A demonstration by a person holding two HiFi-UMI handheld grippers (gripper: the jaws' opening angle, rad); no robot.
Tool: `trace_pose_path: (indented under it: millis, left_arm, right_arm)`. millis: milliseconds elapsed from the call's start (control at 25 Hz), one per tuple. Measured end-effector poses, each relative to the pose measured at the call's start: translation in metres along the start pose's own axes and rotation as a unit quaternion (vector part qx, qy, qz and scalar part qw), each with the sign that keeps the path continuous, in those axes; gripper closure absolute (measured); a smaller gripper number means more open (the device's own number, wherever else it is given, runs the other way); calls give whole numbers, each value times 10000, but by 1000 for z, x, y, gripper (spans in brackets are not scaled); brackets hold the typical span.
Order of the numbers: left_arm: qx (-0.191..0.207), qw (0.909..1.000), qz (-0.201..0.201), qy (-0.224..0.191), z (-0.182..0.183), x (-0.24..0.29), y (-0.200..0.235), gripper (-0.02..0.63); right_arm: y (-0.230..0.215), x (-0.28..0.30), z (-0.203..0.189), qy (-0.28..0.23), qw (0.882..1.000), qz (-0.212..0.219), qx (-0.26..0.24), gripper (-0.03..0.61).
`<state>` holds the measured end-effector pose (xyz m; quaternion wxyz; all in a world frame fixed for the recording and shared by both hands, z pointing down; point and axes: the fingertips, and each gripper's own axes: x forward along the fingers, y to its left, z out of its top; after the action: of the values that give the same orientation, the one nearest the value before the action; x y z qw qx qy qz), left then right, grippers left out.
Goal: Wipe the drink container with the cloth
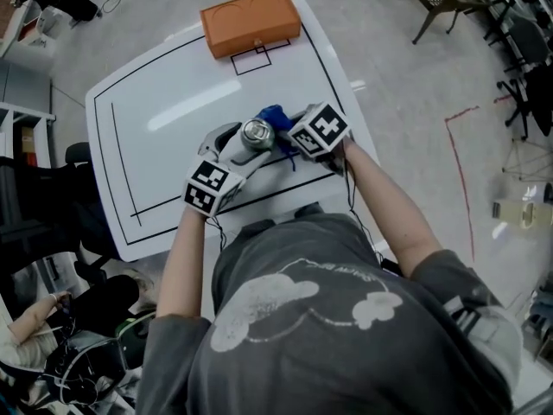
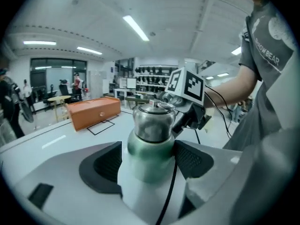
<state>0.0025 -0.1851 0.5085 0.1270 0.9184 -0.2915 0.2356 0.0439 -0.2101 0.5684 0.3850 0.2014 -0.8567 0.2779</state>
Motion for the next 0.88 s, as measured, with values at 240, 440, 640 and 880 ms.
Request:
trace_pose_path:
  millis: [240, 440, 640, 880]
  left_arm:
    - [-1289, 9809, 1262, -727, 1, -27, 1, 267]
    - [-1529, 9647, 2043, -653, 2, -22, -7, 267]
    - [-2082, 9250, 3060, -860, 9, -16, 5, 267]
    - [-2162, 9053, 3592, -687, 11, -4, 8, 293]
  right_arm:
    - [-7, -10, 2, -332, 9990, -196, 208, 516]
    - [-9, -31, 7, -748, 9964, 98, 377, 515]
    - [-14, -55, 6, -913, 9955, 119, 236, 515]
    - [-19, -77, 0, -1010, 9947, 116, 131, 515]
